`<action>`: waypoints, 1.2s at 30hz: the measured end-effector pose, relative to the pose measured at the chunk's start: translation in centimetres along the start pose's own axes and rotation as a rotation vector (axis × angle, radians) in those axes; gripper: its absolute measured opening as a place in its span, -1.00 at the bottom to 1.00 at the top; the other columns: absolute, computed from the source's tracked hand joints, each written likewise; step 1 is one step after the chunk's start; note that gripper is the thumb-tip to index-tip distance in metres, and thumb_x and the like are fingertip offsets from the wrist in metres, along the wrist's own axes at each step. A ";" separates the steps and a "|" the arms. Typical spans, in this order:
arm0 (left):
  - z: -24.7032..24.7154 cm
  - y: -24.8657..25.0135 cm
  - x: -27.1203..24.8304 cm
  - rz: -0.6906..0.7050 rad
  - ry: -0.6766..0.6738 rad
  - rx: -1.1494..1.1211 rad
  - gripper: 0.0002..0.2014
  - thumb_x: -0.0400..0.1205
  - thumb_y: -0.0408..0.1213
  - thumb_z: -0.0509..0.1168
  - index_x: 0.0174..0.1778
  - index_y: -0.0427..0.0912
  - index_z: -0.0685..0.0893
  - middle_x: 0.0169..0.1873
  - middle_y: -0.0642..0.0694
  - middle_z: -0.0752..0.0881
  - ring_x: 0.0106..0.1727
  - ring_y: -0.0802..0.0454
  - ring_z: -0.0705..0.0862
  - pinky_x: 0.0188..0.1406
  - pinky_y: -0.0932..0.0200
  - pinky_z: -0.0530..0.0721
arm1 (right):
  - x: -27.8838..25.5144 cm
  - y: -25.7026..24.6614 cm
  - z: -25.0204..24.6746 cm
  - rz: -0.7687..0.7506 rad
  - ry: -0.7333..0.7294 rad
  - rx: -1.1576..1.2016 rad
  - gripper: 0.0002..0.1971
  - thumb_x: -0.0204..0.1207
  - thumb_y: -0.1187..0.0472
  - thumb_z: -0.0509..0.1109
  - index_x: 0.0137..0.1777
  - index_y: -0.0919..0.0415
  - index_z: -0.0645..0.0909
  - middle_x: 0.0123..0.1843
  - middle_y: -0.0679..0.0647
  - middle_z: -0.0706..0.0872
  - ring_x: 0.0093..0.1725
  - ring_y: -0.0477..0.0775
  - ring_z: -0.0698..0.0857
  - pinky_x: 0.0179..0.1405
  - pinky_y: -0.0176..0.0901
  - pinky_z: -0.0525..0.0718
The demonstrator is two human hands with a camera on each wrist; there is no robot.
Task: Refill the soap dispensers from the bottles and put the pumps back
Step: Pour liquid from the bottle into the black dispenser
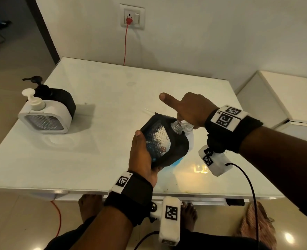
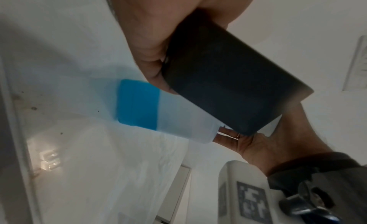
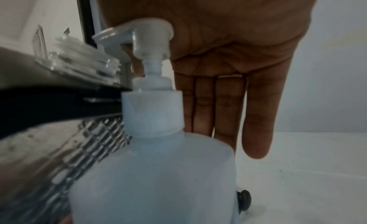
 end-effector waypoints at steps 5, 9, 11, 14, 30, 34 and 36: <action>0.1 0.1 -0.1 -0.011 0.014 0.017 -0.49 0.80 0.33 0.07 0.53 0.18 0.62 0.42 -0.17 0.73 0.39 -0.32 0.73 0.17 -0.26 0.84 | 0.4 0.5 0.5 -0.029 0.046 -0.035 0.04 0.17 -0.77 -0.14 -0.44 0.28 0.62 -0.48 0.10 0.69 -0.35 0.16 0.73 0.13 0.16 0.71; 0.2 0.0 -0.1 -0.012 0.020 0.017 -0.48 0.79 0.34 0.08 0.55 0.18 0.61 0.45 -0.18 0.71 0.41 -0.33 0.72 0.15 -0.25 0.84 | 0.3 0.6 0.2 0.003 0.113 -0.069 -0.19 0.49 -0.58 0.10 -0.45 0.23 0.53 -0.42 0.11 0.66 -0.27 0.18 0.69 -0.08 0.06 0.63; 0.1 -0.1 -0.2 -0.014 0.019 0.008 -0.49 0.79 0.32 0.08 0.55 0.17 0.61 0.44 -0.18 0.72 0.41 -0.32 0.72 0.11 -0.23 0.86 | 0.2 0.4 0.1 0.012 0.108 -0.070 -0.18 0.47 -0.61 0.07 -0.43 0.23 0.50 -0.40 0.11 0.64 -0.26 0.17 0.68 -0.11 0.03 0.60; 0.1 0.0 -0.3 -0.009 0.015 0.011 -0.49 0.80 0.33 0.07 0.53 0.18 0.63 0.41 -0.17 0.74 0.38 -0.30 0.74 -0.01 -0.17 0.88 | 0.0 0.3 0.2 0.016 0.050 -0.031 -0.08 0.40 -0.67 -0.02 -0.42 0.26 0.59 -0.42 0.12 0.70 -0.29 0.17 0.73 0.09 0.11 0.72; 0.2 0.1 -0.3 -0.007 0.022 0.020 -0.49 0.80 0.33 0.06 0.52 0.19 0.63 0.41 -0.15 0.74 0.37 -0.29 0.74 -0.04 -0.13 0.86 | 0.1 0.6 0.3 0.002 0.047 -0.016 -0.10 0.35 -0.68 -0.01 -0.46 0.24 0.55 -0.49 0.10 0.65 -0.37 0.14 0.69 0.12 0.11 0.73; 0.2 0.1 -0.3 -0.016 0.028 0.015 -0.49 0.80 0.33 0.05 0.52 0.19 0.63 0.40 -0.16 0.75 0.36 -0.29 0.75 0.08 -0.20 0.86 | 0.1 0.4 0.3 0.012 -0.027 0.024 0.05 0.07 -0.79 -0.15 -0.41 0.27 0.62 -0.47 0.12 0.74 -0.48 0.12 0.72 0.04 0.08 0.79; 0.2 0.1 -0.3 -0.018 0.031 0.015 -0.50 0.80 0.32 0.06 0.52 0.18 0.62 0.40 -0.17 0.74 0.35 -0.30 0.75 0.10 -0.22 0.86 | -0.2 0.6 0.2 0.043 0.015 0.007 -0.10 0.33 -0.69 -0.01 -0.37 0.24 0.56 -0.40 0.14 0.70 -0.44 0.11 0.67 -0.18 -0.01 0.74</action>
Point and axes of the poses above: each hand's wrist, its own x-axis towards the middle knuckle, its own z-axis out of the palm, y = z × x, the point moved 6 cm from there along x, towards the middle knuckle
